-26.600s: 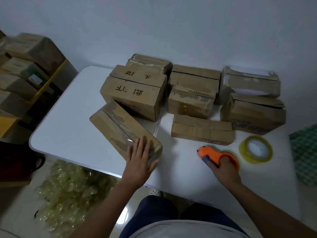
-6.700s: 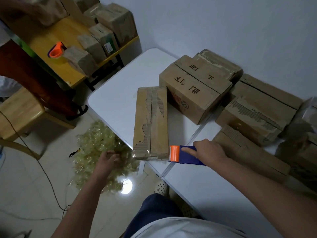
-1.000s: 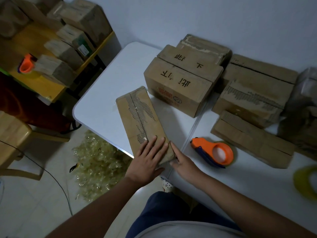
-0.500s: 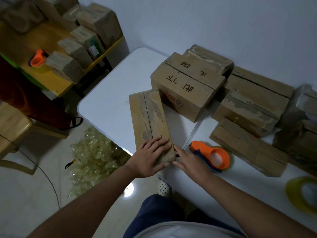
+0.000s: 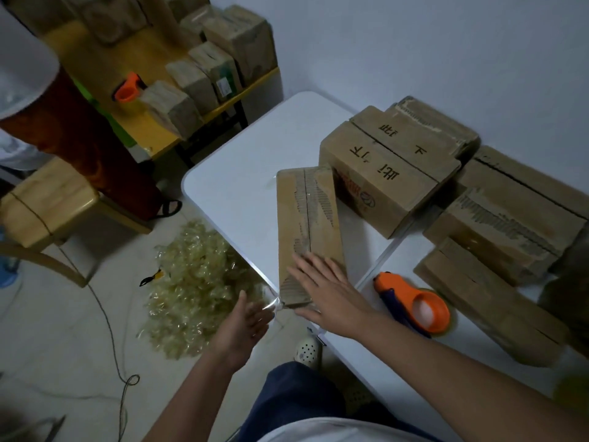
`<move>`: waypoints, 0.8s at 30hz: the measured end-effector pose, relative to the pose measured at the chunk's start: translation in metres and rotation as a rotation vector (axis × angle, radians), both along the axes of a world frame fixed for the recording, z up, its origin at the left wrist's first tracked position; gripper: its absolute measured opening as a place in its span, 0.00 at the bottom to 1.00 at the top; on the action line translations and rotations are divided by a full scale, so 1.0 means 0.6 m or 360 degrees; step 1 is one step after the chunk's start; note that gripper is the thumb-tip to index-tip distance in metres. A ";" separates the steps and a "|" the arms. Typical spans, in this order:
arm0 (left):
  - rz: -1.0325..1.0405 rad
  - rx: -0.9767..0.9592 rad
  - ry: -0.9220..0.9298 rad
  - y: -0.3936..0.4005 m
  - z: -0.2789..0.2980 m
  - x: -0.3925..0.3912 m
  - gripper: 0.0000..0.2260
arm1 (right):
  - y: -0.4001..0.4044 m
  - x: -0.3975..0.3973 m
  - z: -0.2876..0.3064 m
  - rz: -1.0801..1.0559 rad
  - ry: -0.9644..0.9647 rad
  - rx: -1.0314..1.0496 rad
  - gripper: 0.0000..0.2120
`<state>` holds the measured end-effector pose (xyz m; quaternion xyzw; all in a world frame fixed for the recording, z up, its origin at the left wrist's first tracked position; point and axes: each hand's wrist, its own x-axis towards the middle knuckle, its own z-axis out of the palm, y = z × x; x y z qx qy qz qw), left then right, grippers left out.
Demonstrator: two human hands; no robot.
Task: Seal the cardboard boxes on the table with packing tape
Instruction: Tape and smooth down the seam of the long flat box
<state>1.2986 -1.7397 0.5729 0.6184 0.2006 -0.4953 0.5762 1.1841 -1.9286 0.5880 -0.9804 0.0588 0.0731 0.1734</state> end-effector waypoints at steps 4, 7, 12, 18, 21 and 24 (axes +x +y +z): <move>0.0081 -0.0123 -0.0008 0.004 0.006 -0.020 0.22 | 0.005 0.011 -0.021 0.0026 0.0095 -0.0175 0.36; 0.0056 -0.0156 -0.0202 0.006 0.012 -0.029 0.13 | 0.010 0.009 -0.031 -0.0022 0.0064 -0.0236 0.37; 0.0109 -0.0052 -0.0516 0.000 0.017 -0.047 0.04 | 0.019 0.011 -0.034 -0.0127 -0.0006 -0.0261 0.35; 0.0173 0.0098 -0.0756 -0.023 0.003 -0.057 0.05 | 0.019 0.009 -0.040 -0.0118 0.0006 -0.0288 0.35; 0.0123 0.0126 -0.0783 -0.031 -0.008 -0.052 0.04 | 0.015 0.007 -0.039 -0.0104 0.0016 -0.0275 0.34; 0.0044 0.0116 -0.0797 -0.041 -0.014 -0.045 0.04 | 0.016 0.008 -0.040 -0.0099 0.0031 -0.0275 0.34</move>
